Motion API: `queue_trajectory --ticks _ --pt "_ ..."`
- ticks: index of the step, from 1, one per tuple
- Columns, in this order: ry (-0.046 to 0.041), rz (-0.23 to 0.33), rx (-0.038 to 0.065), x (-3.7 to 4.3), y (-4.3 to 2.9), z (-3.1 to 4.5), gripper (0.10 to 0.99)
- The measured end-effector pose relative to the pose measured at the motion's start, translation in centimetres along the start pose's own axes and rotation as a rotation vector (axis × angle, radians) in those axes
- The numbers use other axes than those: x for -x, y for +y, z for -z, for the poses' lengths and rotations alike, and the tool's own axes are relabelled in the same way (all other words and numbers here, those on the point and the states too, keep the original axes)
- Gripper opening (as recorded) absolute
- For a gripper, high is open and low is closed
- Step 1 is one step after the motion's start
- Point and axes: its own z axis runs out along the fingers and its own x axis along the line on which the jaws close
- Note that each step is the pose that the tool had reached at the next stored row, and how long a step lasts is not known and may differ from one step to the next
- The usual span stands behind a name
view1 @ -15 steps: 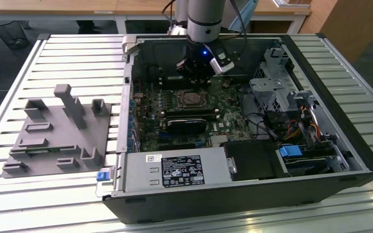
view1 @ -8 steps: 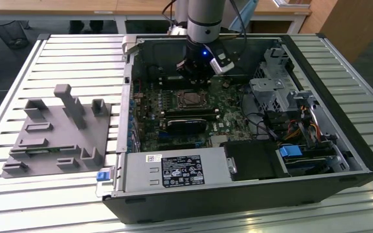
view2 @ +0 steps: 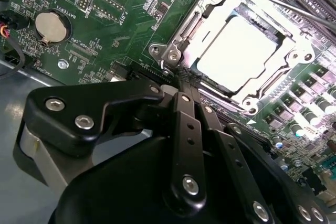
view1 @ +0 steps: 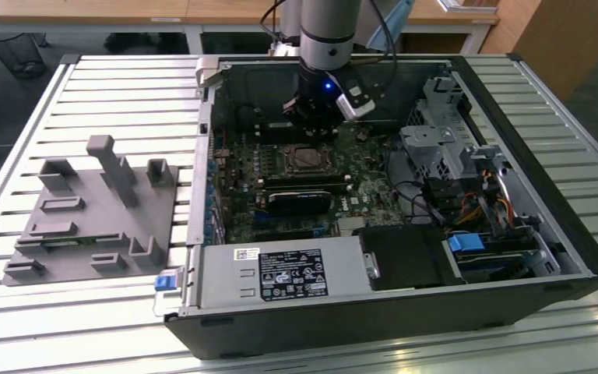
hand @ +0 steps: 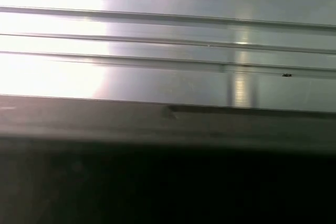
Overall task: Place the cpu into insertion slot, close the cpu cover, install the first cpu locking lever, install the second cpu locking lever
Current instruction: 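Install the first cpu locking lever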
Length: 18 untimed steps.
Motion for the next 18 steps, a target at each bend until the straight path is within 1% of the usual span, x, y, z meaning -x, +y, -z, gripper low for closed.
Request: queue_trajectory --ticks 5,7,9,13,14,18 --pt "-0.0002 0.0 0.002 0.01 0.16 -0.02 0.106" --pt "-0.001 0.0 0.006 0.02 0.2 0.06 0.106" --pt "-0.0007 0.0 0.006 0.02 0.21 0.42 0.106" --pt "-0.0005 0.0 0.005 0.03 0.22 1.57 0.106" --pt "-0.0004 0.0 0.005 0.03 0.22 1.76 0.106" --pt "-0.0004 0.0 0.005 0.03 0.05 1.8 0.106"
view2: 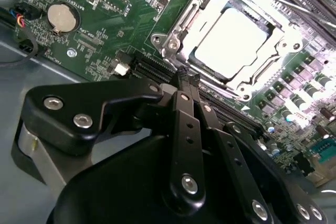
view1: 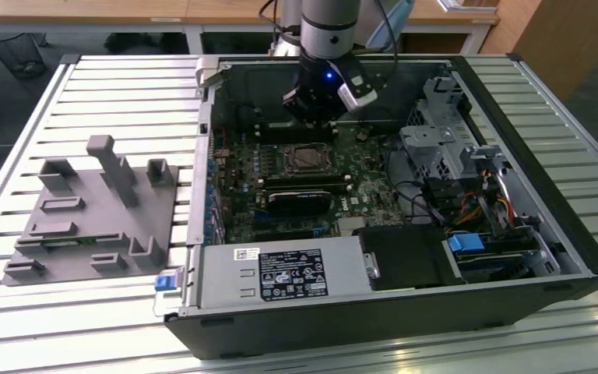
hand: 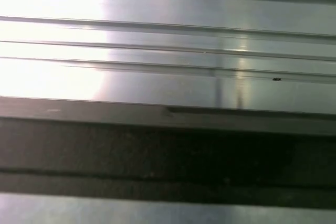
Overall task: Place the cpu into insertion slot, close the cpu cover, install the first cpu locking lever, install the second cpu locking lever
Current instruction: 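Install the first cpu locking lever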
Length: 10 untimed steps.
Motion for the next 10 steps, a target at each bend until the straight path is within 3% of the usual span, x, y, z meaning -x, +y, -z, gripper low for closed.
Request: queue_trajectory --ticks 10 --pt "0.0 0.0 0.0 0.1 -0.3 0.0 0.106"
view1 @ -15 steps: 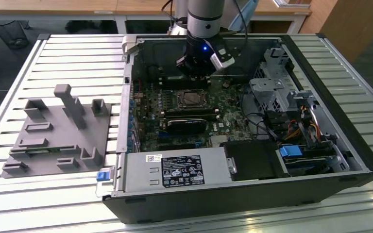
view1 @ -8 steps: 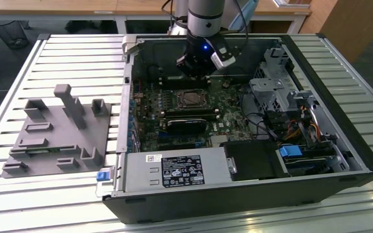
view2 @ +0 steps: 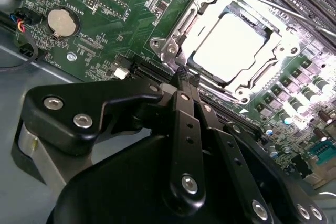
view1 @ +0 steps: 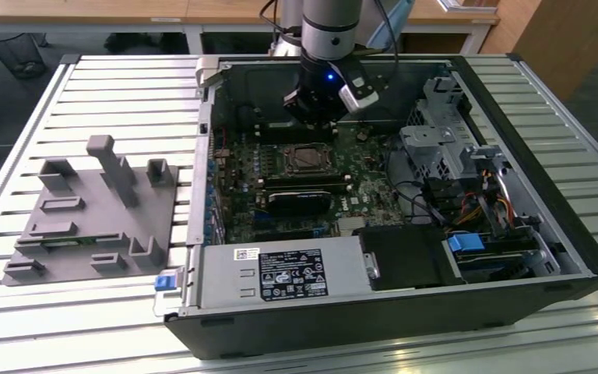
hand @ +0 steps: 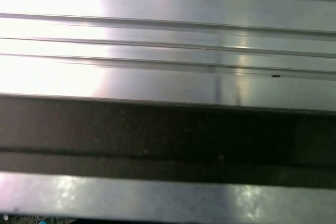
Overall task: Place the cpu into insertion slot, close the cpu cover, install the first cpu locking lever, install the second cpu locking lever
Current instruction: 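Install the first cpu locking lever, then install the second cpu locking lever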
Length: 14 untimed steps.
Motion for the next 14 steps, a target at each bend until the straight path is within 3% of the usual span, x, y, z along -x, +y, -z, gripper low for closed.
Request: queue_trajectory --ticks 14 --pt "0.0001 0.0 0.0 0.08 -0.45 0.01 0.106"
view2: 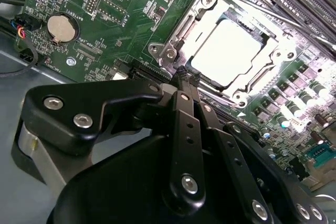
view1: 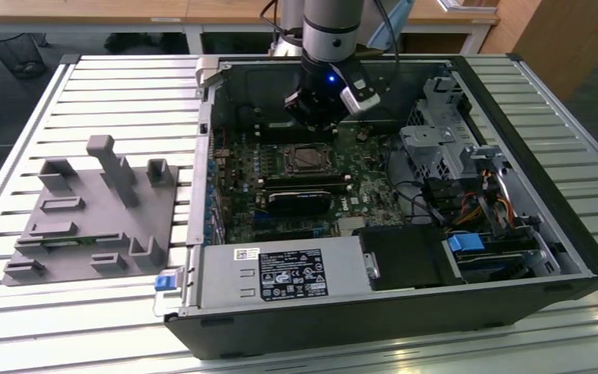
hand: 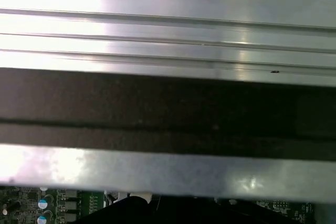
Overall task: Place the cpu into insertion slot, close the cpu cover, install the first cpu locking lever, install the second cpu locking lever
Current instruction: 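Install the second cpu locking lever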
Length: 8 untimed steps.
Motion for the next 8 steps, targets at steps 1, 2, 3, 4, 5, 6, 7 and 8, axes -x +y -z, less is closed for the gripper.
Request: queue_trajectory --ticks 1,2,3,4,5,6,7,8 --pt "0.0 0.0 0.0 0.0 -0.04 0.0 0.106" --pt "0.0 0.0 0.0 0.01 -0.07 0.0 0.106" --pt "0.0 0.0 0.0 0.02 -0.11 0.0 0.106" --pt "0.0 0.0 0.0 0.03 -0.16 0.01 0.106" --pt "0.0 0.0 0.0 0.03 -0.21 0.01 0.106" --pt "0.0 0.0 0.0 0.04 -0.28 0.01 0.106" --pt "0.0 0.0 0.0 0.03 -0.36 0.01 0.106" --pt "0.0 0.0 0.0 0.03 -0.46 0.01 0.106"
